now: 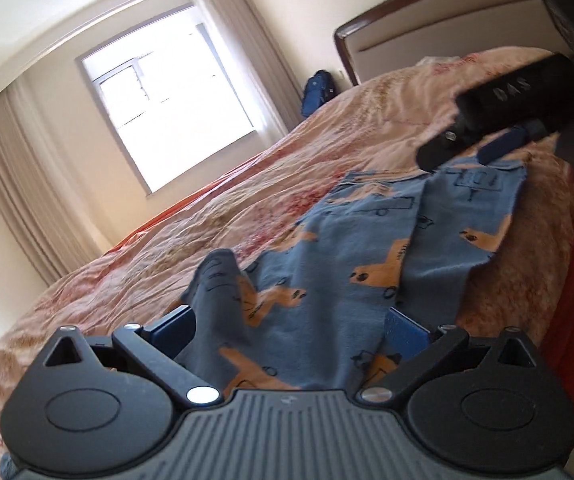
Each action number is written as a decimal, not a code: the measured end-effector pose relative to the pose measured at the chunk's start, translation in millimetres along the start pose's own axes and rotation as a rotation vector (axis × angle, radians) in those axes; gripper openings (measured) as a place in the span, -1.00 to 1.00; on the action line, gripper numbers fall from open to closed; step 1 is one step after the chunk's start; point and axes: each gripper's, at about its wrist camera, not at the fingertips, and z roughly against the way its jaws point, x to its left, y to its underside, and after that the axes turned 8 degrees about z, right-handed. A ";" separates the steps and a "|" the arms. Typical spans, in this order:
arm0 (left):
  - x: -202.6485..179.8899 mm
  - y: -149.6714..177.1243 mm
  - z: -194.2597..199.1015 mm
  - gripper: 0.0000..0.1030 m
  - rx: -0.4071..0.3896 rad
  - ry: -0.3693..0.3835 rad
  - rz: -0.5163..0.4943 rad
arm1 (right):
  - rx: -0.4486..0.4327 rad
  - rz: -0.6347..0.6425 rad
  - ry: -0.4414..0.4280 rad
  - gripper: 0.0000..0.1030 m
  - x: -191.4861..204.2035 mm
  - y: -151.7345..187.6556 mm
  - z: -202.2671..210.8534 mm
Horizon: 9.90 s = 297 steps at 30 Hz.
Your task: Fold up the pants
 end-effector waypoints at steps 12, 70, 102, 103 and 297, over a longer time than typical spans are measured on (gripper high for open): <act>-4.8 9.8 -13.0 0.07 0.115 0.037 -0.033 | 0.056 -0.297 0.076 0.38 -42.7 -21.4 -54.0; 47.4 5.2 23.1 0.96 0.071 0.039 0.404 | -0.002 -0.364 0.056 0.46 -42.6 38.5 50.8; 225.4 87.4 62.4 0.99 0.139 -0.524 0.789 | -0.132 -0.127 0.334 0.90 -33.7 10.8 46.7; 233.3 93.5 65.8 0.99 0.140 -0.557 0.809 | -0.146 -0.077 0.335 0.93 -24.3 8.1 46.4; 209.0 78.4 23.0 0.24 0.178 0.025 1.048 | 0.096 0.507 -0.376 0.61 243.6 68.8 -20.0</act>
